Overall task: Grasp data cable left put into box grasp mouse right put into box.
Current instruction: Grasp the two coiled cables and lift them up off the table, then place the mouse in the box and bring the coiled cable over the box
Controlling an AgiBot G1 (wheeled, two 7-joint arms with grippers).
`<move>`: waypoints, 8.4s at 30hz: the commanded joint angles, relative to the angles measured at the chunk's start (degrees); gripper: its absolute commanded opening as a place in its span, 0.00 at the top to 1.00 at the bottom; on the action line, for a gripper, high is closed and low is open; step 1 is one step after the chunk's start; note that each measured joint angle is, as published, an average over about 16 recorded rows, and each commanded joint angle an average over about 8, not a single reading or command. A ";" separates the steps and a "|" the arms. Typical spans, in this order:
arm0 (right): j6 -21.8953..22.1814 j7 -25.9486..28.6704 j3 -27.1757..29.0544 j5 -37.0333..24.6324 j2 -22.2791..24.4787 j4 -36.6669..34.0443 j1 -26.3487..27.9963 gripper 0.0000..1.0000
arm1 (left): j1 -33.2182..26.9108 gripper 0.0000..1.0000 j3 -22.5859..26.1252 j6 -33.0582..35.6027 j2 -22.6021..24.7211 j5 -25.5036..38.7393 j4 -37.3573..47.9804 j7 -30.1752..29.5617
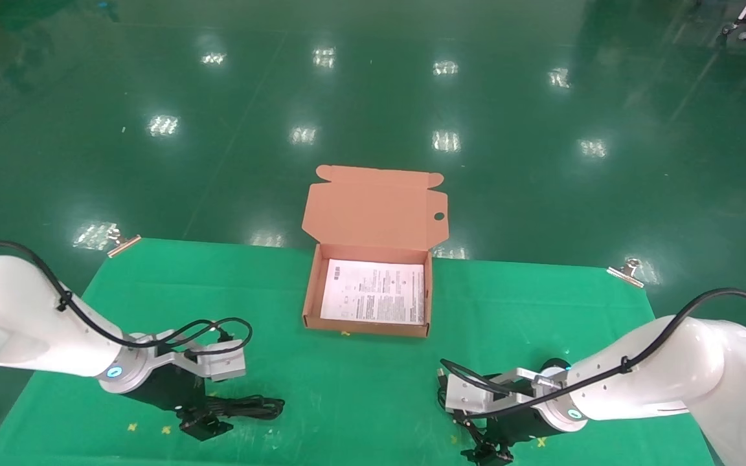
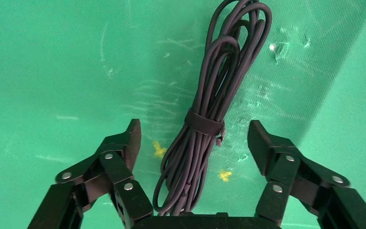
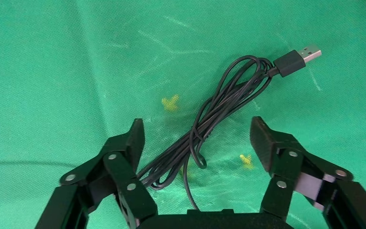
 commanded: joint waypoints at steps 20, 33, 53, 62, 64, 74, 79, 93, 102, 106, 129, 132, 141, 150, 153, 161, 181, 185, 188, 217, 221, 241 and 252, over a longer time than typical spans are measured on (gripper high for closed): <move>-0.20 0.07 -0.08 -0.09 0.15 0.40 -0.03 1.00 | 0.08 1.00 0.02 0.16 -0.13 0.05 -0.38 -0.12; -0.23 0.21 0.05 0.03 0.31 0.43 0.06 1.00 | -0.02 1.00 0.05 0.22 -0.23 0.11 -0.57 0.01; 2.46 10.89 8.88 2.24 11.00 17.08 12.52 1.00 | -8.29 1.00 0.34 1.01 -9.05 4.43 -23.86 -4.37; 7.49 6.02 11.36 6.01 3.17 13.30 20.00 1.00 | -9.51 1.00 0.13 -6.27 -11.63 12.43 -41.67 -14.36; 9.27 3.69 11.87 7.13 0.66 10.60 21.48 1.00 | -9.80 1.00 0.12 -7.64 -11.33 14.32 -43.47 -16.17; 14.88 -8.88 14.14 12.90 -8.79 -4.59 27.28 1.00 | -11.55 1.00 -0.56 -11.67 -9.63 19.90 -44.83 -21.61; 15.15 -12.90 14.78 15.25 -10.28 -8.54 28.66 1.00 | -12.43 1.00 -0.95 -12.44 -9.32 21.49 -44.15 -23.47; 16.00 -13.50 11.54 18.35 -10.95 -9.00 26.34 1.00 | -12.24 1.00 -0.57 -10.90 -10.41 23.63 -44.78 -25.78; 16.64 -11.66 6.82 20.61 -11.25 -8.14 23.11 1.00 | -10.81 1.00 0.62 -7.57 -11.59 27.11 -46.55 -29.90; 17.41 -10.81 4.18 22.12 -11.49 -7.51 21.67 1.00 | -10.40 1.00 0.97 -6.48 -11.91 28.52 -47.51 -31.60; 28.28 -5.95 -15.96 35.81 -11.93 -4.70 17.50 1.00 | -9.89 1.00 1.10 -5.61 -12.34 30.08 -49.71 -33.88; 29.34 -5.31 -17.78 37.27 -11.83 -5.98 17.25 1.00 | -9.88 1.00 1.11 -5.60 -12.34 30.09 -49.73 -33.91; 30.96 -4.11 -22.21 39.97 -11.73 -10.73 15.82 1.00 | -9.88 1.00 1.11 -5.59 -12.35 30.11 -49.76 -33.93; 31.82 -4.16 -25.82 41.70 -11.82 -12.54 13.86 1.00 | -9.88 1.00 1.11 -5.59 -12.35 30.11 -49.77 -33.94; 32.04 -4.47 -27.12 41.87 -11.86 -12.77 13.55 1.00 | -9.88 1.00 1.11 -5.59 -12.35 30.11 -49.77 -33.94; 34.86 -6.47 -31.55 39.43 -12.01 -12.28 13.79 1.00 | -9.88 1.00 1.11 -5.59 -12.35 30.12 -49.77 -33.94; 41.62 -6.72 -38.33 34.26 -12.13 -10.00 14.36 0.00 | -9.86 1.00 1.09 -5.58 -12.36 30.10 -49.75 -33.94; 41.51 -6.83 -38.11 34.34 -12.13 -10.03 14.36 0.00 | -9.86 1.00 1.09 -5.59 -12.36 30.09 -49.75 -33.94; 41.43 -6.90 -37.96 34.41 -12.12 -10.06 14.33 0.00 | -9.86 1.00 1.09 -5.59 -12.36 30.09 -49.75 -33.93; 42.95 -1.68 -35.25 35.77 3.93 2.66 20.48 0.00 | -1.83 1.00 1.66 -20.90 -1.72 20.96 -36.84 -23.18; 42.37 0.63 -36.30 34.09 8.05 6.33 21.99 0.00 | -0.64 1.00 1.96 -24.43 2.21 18.45 -30.66 -18.60; 39.38 18.25 -40.85 20.97 25.33 27.14 29.99 0.00 | 2.68 0.85 10.17 -35.37 8.43 0.45 -21.61 -3.37; 38.63 21.36 -41.45 18.00 26.97 29.98 31.22 0.00 | 2.63 0.00 12.43 -36.41 8.58 -2.34 -20.38 -2.83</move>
